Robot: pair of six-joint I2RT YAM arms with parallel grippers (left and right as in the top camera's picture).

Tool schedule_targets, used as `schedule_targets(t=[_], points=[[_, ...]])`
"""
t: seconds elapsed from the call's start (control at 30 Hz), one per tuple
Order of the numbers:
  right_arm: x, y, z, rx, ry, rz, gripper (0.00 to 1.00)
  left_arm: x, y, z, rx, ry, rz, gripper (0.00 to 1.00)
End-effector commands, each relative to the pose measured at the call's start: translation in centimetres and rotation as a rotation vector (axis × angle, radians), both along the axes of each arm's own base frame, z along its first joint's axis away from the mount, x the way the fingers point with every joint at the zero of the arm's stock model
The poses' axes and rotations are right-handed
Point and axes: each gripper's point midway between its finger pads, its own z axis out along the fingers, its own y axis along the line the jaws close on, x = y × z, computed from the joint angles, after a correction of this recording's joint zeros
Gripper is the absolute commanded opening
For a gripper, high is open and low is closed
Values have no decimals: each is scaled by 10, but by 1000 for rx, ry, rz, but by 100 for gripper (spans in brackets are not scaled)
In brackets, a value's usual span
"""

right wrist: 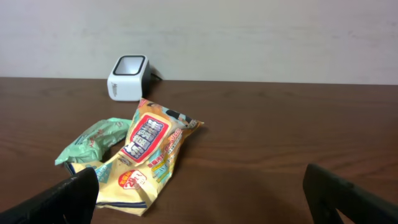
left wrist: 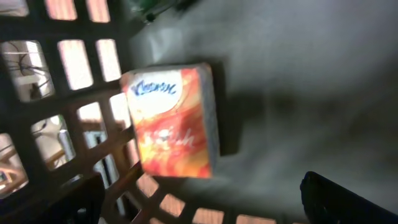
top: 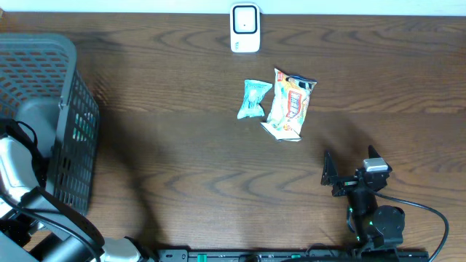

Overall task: Scan the item barcode
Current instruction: 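Grasp the orange tissue pack in the basket with the left gripper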

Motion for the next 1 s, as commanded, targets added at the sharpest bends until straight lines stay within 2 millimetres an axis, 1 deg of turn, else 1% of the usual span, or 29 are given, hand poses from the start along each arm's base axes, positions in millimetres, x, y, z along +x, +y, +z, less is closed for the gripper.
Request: schedule_targets(t=[0.0,0.17,0.27,0.3,0.53,0.67,0.9,0.97], points=[[0,1,0,13,1,5,99,-5,0,-11,9,16,21,99],[0,1,0,13,1,5,99,-4,1,-28,28,-5,21,98],[0,1,0,13,1,5,99,-4,0,-31,30,-7,21,88],[0,1,0,13,1,5,99,-4,0,-31,30,-7,21,88],[0,1,0,13,1,5,99,-5,0,-32,28,-4,21,86],[0,1,0,13,1,5,99,-7,-2,-38,29,-5,21,86],[0,1,0,13,1,5,99,-24,0,-54,82,53,16,86],[0,2,0,13,1,5,99,-26,0,-56,89,62,15,85]])
